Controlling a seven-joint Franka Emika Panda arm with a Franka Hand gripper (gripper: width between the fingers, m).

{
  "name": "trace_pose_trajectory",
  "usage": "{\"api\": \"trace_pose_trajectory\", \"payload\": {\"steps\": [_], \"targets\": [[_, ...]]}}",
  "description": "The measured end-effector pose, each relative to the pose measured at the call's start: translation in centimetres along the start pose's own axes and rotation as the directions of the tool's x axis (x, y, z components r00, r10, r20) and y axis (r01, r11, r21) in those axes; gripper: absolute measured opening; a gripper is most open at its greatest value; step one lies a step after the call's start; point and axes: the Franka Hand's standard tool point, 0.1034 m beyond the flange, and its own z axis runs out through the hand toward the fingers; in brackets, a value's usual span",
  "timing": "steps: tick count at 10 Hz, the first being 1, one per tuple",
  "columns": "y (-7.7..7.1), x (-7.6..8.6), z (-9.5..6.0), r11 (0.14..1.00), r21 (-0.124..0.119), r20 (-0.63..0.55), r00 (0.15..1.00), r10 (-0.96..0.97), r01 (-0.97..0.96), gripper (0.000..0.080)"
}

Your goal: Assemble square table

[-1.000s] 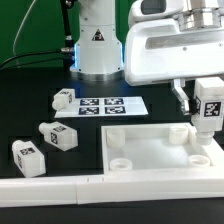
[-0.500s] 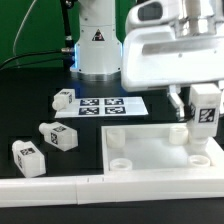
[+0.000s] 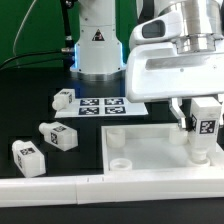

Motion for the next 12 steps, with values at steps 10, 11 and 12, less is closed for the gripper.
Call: {"api": "trace_pose_trajectory", "payload": {"steps": [10, 11, 12], "targets": [[0.37, -0.76, 1.2, 1.0, -0.01, -0.022, 0.999, -0.024, 0.024, 0.0399], [0.38, -0.77, 1.21, 1.0, -0.01, -0.021, 0.999, -0.024, 0.024, 0.0399], [0.41, -0.79, 1.22, 1.0, -0.01, -0.01, 1.0, -0.025, 0.025, 0.0568]]}}
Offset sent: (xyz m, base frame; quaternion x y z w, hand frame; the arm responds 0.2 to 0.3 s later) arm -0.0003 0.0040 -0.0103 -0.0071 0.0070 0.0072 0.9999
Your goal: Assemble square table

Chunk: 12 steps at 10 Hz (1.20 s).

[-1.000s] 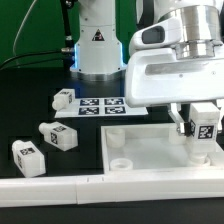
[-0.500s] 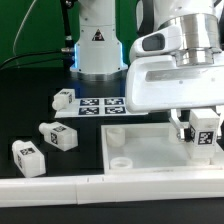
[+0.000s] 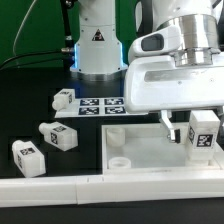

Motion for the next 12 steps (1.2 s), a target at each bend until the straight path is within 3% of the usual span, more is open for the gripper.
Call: {"api": "trace_pose_trajectory", "payload": {"steps": [1, 2, 3, 4, 5, 6, 8, 11, 12], "targets": [[0.1, 0.5, -0.4, 1.0, 0.004, 0.072, 0.997, 0.01, -0.01, 0.0568], [0.3, 2.2, -1.5, 1.0, 0.011, 0.086, 0.996, 0.023, -0.024, 0.0637], [0.1, 3.0, -2.0, 0.999, 0.017, 0.112, 0.993, 0.029, -0.031, 0.0646], [-0.1, 3.0, -2.1, 0.999, 0.019, 0.228, 0.973, 0.033, -0.039, 0.0646], [0.2, 4.3, -2.1, 0.999, 0.017, 0.302, 0.953, 0.039, -0.046, 0.0649], [0.7, 4.2, -1.7, 0.998, 0.01, 0.345, 0.937, 0.05, -0.057, 0.0649], [0.1, 2.3, -1.8, 0.996, -0.011, 0.505, 0.859, 0.085, -0.092, 0.0648], [0.1, 2.0, -1.5, 0.991, -0.035, 0.513, 0.849, 0.13, -0.131, 0.0648], [0.1, 1.9, -1.5, 0.991, -0.035, 0.513, 0.849, 0.129, -0.13, 0.0536]]}}
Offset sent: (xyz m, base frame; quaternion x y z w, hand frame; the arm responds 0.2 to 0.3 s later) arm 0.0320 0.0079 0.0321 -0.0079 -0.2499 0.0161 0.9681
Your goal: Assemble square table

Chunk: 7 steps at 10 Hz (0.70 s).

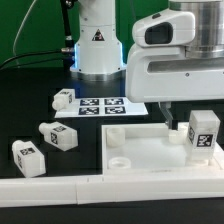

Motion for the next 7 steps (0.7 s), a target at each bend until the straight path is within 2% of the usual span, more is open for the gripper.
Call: {"api": "trace_pose_trajectory", "payload": {"steps": [1, 2, 3, 5, 6, 7], "targets": [[0.0, -0.01, 0.01, 1.0, 0.0, 0.0, 1.0, 0.008, -0.008, 0.0401], [-0.03, -0.02, 0.03, 0.995, 0.001, 0.001, 0.995, 0.102, -0.102, 0.0401], [-0.03, -0.02, 0.03, 0.988, 0.001, 0.001, 0.988, 0.157, -0.157, 0.0282], [-0.05, -0.03, 0.04, 0.961, 0.001, 0.001, 0.961, 0.276, -0.276, 0.0283], [-0.13, 0.06, 0.06, 0.922, 0.006, -0.011, 0.922, 0.387, -0.387, 0.0283], [-0.4, -0.01, 0.11, 0.866, 0.029, -0.05, 0.865, 0.5, -0.499, 0.0283]]}}
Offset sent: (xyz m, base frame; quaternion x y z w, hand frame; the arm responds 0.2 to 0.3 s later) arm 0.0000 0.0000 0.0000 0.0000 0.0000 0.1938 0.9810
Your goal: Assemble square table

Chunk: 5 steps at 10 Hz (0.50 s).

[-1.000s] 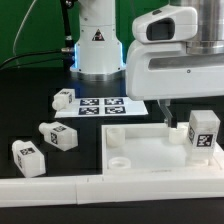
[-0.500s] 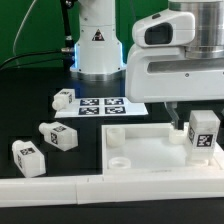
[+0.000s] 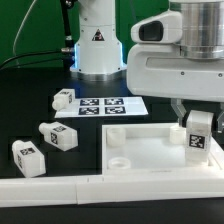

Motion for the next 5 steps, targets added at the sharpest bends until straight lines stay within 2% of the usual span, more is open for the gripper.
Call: {"api": "trace_pose_trajectory", "payload": {"steps": [1, 3, 5], "targets": [[0.02, -0.2, 0.01, 0.992, 0.017, -0.023, 0.992, 0.122, -0.122, 0.0283], [-0.04, -0.21, 0.01, 0.937, 0.036, -0.012, 0.937, 0.348, -0.348, 0.0284], [-0.26, -0.35, 0.12, 0.802, 0.053, 0.046, 0.803, 0.594, -0.596, 0.0284]]}}
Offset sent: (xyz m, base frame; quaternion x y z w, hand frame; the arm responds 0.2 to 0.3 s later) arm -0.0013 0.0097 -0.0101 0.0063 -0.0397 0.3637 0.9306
